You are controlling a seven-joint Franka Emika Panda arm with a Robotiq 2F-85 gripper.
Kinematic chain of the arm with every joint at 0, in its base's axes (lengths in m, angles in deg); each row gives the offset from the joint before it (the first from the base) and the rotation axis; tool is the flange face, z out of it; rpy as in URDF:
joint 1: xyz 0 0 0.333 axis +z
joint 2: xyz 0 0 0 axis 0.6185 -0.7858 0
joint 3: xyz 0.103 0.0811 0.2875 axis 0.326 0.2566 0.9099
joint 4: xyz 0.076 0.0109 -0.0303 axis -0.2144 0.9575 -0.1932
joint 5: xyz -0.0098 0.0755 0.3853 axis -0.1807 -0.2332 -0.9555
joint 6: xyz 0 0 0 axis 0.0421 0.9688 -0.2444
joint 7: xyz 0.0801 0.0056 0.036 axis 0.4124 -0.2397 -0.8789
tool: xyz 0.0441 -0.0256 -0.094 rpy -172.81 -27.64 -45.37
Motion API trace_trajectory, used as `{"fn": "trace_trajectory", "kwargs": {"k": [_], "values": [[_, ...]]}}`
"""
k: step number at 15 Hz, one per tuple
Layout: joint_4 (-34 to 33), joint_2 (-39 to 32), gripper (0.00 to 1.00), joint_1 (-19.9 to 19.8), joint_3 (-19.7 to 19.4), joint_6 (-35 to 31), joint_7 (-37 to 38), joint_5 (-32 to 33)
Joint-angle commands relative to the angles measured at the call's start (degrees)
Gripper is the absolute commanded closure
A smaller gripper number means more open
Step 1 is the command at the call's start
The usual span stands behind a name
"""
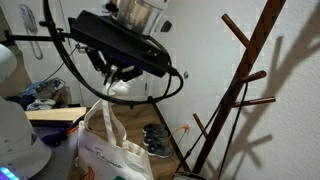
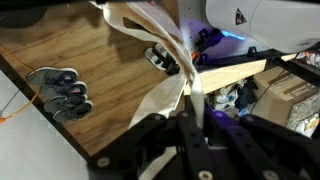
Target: Take the bag and hang it on the right side of the stand
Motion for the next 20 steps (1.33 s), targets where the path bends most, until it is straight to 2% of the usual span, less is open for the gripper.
{"fn": "trace_trajectory", "kwargs": {"k": [1, 5, 11, 12, 13, 16, 17, 20], "values": [[-4.9, -2.6, 0.96, -2.5, 2.1, 1.6, -10.5, 5.8], [-11.6, -5.3, 0.96, -3.8, 1.6, 0.6, -19.7, 10.6], [-20.1, -11.2, 0.96, -6.2, 2.2, -8.7, -23.4, 10.1], [-20.6, -11.7, 0.96, -6.5, 2.4, -10.0, -23.0, 9.1], [-17.6, -9.2, 0.93, -7.1, 3.0, -8.5, -21.9, 9.0], [-19.3, -11.3, 0.93, -7.2, 3.4, -9.4, -21.9, 9.0], [-18.6, -11.0, 0.96, -7.0, 3.2, -10.8, -23.7, 9.2], [-19.6, -12.5, 0.96, -7.1, 3.9, -15.1, -28.8, 12.9]]}}
